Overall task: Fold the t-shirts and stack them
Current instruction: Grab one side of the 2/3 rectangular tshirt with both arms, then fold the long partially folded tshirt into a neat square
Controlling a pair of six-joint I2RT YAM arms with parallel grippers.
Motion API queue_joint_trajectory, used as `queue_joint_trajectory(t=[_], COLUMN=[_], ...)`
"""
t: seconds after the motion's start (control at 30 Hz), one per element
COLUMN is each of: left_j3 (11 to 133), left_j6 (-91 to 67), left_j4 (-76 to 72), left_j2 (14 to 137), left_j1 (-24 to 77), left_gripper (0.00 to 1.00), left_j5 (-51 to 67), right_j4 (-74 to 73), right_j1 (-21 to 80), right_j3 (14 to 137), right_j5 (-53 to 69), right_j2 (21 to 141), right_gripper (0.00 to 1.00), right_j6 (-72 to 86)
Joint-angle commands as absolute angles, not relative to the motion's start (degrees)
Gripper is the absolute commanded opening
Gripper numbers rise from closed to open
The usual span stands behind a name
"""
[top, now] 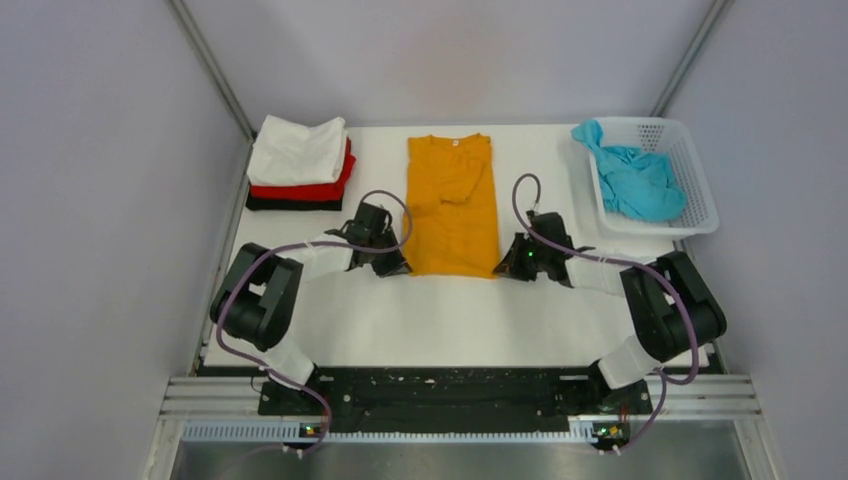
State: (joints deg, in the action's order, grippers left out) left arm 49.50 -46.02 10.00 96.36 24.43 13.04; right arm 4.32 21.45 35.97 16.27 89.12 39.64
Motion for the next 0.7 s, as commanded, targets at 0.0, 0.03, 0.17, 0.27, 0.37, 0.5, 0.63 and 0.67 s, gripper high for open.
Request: queue_joint_trajectory(t=[0.0,0.03,0.17,0.27,0.37,0.5,0.63,0.67], left_j3=[43.3,42.0,36.2,33.5,32.9,34.7,39.1,40.4], left_j6=[-45.1,-45.3,-47.3,-50.4,-53.6,-54.2,-52.7,-52.0], left_j4=[11.3,11.7,15.9,22.5,29.3,34.1,37.7,38.5], left_j2=[91.1,89.1,79.8,70.8,60.3,48.9,43.2,42.7], left_j1=[25.1,25.6,30.4,35.9,41.7,45.6,46.2,46.2], left_gripper=[0.00,0.00,0.00,0.00,0.00,0.00,0.00,0.00], left_j5=[8.9,8.5,5.1,1.8,-1.5,-2.7,-1.8,-2.5], right_j4=[-2.6,-4.5,-13.2,-22.3,-32.3,-40.9,-42.8,-42.7], right_j1=[23.8,24.4,27.4,30.7,32.6,32.7,32.7,32.7], right_j3=[34.5,33.9,29.8,28.8,30.0,34.8,38.7,39.5], right_j5=[15.5,15.7,18.0,19.6,21.7,23.4,25.7,25.9], right_j2=[85.4,83.9,75.0,65.9,56.4,46.3,41.3,41.1], right_gripper=[0.00,0.00,0.00,0.00,0.00,0.00,0.00,0.00], right_j6=[37.3,36.8,36.4,37.0,37.2,36.6,36.6,36.5])
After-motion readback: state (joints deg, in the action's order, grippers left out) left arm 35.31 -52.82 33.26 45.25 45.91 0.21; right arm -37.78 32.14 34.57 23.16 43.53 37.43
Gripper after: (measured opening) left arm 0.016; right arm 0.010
